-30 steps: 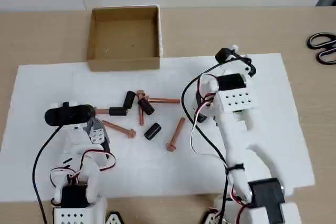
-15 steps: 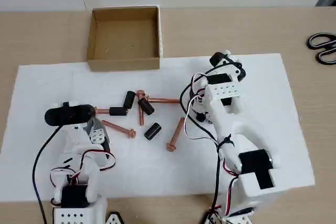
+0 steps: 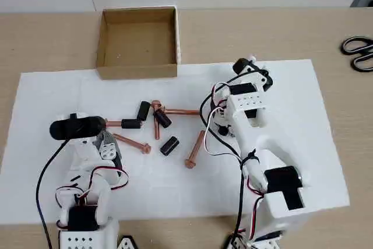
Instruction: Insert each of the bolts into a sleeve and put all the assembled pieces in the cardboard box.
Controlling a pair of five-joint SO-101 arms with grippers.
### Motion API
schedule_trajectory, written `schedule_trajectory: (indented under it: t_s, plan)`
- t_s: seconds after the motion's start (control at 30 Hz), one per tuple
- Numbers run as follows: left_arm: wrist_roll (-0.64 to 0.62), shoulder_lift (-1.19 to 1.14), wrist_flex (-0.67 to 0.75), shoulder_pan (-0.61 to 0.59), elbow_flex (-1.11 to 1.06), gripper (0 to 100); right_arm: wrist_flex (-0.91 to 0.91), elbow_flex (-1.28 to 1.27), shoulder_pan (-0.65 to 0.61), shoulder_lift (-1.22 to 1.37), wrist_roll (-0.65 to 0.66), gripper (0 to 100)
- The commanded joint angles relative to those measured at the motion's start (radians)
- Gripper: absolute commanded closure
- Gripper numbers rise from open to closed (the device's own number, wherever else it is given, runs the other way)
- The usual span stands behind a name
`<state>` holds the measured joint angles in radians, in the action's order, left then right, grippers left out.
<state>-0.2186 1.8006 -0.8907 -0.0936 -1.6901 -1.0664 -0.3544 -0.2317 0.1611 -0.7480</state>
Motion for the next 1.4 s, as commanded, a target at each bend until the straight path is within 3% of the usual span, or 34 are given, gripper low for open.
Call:
schedule_trajectory:
  t_s: [0.0,0.13,0.3,0.53,0.83,1.0,1.17,1.3,1.37]
  plan:
    - [-0.005,0.012,0.003,0.002,0.01,99,0.044,0.034,-0.004,0.005,0.006,99.0]
    - [-0.005,0.012,0.002,0.003,0.01,99,-0.013,0.086,-0.015,0.001,0.049,99.5]
    - [-0.005,0.009,-0.028,0.002,0.061,99,-0.317,0.296,-0.068,-0.081,0.152,99.5]
    - [-0.005,0.006,-0.21,0.003,0.272,99,-0.644,0.5,-0.214,-0.214,0.443,99.5]
    - [-0.002,-0.091,-0.371,0.005,0.518,99,-0.625,0.496,-0.228,-0.343,0.493,99.1]
    - [-0.002,-0.483,-0.388,0.005,0.791,99,-0.575,0.457,-0.226,-0.51,0.493,99.1]
    - [0.0,-0.924,-0.411,0.005,1.066,99,-0.44,0.245,-0.222,-0.679,0.543,99.1]
    - [0.012,-1.188,-0.563,0.021,1.297,99,-0.297,0.017,-0.183,-0.823,0.577,99.1]
    - [0.087,-1.303,-0.66,0.06,1.4,99,-0.208,-0.106,-0.143,-0.9,0.611,99.1]
